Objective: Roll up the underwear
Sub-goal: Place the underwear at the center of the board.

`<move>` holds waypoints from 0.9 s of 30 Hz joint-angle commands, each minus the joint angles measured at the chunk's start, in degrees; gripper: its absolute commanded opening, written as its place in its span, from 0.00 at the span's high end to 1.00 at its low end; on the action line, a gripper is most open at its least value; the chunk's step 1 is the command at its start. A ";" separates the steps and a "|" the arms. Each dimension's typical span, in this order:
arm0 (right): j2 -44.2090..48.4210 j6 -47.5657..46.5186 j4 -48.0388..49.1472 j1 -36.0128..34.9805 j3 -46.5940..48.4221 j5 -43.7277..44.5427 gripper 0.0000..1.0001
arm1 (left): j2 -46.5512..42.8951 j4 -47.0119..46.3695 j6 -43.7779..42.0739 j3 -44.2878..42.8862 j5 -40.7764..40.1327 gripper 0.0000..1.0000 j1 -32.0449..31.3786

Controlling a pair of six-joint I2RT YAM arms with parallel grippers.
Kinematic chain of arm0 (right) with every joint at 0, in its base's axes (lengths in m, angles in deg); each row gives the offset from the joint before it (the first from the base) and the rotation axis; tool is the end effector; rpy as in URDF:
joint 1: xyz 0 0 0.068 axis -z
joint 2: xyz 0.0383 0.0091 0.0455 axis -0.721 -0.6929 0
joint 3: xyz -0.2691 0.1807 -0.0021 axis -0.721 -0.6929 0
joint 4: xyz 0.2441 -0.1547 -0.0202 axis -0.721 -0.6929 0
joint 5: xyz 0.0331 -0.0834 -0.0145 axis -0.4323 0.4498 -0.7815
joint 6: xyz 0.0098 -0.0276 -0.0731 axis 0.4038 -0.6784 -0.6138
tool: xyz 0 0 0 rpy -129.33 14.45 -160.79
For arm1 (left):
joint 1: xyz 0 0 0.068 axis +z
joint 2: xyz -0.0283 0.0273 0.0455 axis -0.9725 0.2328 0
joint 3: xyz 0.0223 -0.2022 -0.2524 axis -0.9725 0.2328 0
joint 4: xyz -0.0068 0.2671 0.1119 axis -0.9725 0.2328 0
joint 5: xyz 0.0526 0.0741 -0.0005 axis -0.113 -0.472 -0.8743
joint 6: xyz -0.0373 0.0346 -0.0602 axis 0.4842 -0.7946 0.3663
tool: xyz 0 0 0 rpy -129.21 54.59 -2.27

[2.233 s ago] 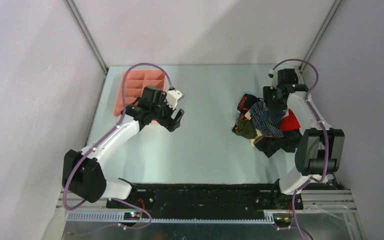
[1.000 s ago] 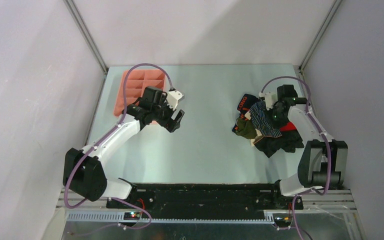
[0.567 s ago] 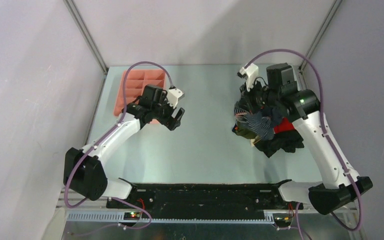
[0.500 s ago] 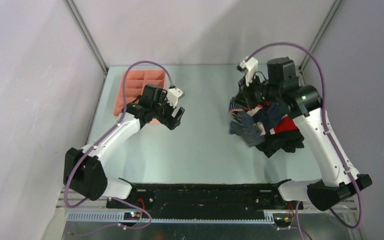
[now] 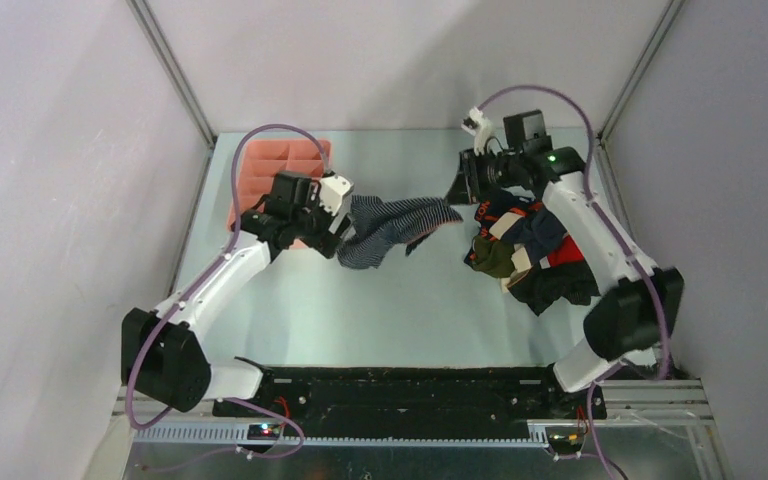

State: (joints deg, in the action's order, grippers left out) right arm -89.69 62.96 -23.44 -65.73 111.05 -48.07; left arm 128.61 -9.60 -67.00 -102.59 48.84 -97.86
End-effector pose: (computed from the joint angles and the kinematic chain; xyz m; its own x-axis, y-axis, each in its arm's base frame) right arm 0.3455 0.1669 0.4307 -0.6081 -0.2235 -0.7618 -0.7078 0.5872 0.3927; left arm 0.2967 -0.1257 0.3074 -0.4909 0.5228 -0.6969 0.6340 0.7631 0.1259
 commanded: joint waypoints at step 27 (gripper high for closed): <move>-11.88 -42.81 5.02 2.06 -19.16 17.48 0.40 | 20.61 -10.26 -28.28 -3.56 16.25 0.31 -12.34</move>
State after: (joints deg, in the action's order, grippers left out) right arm -99.24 29.54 -19.53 -63.02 91.90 -34.71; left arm 148.89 -12.81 -95.48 -105.24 65.21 -108.48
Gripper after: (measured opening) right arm 0.582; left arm 0.665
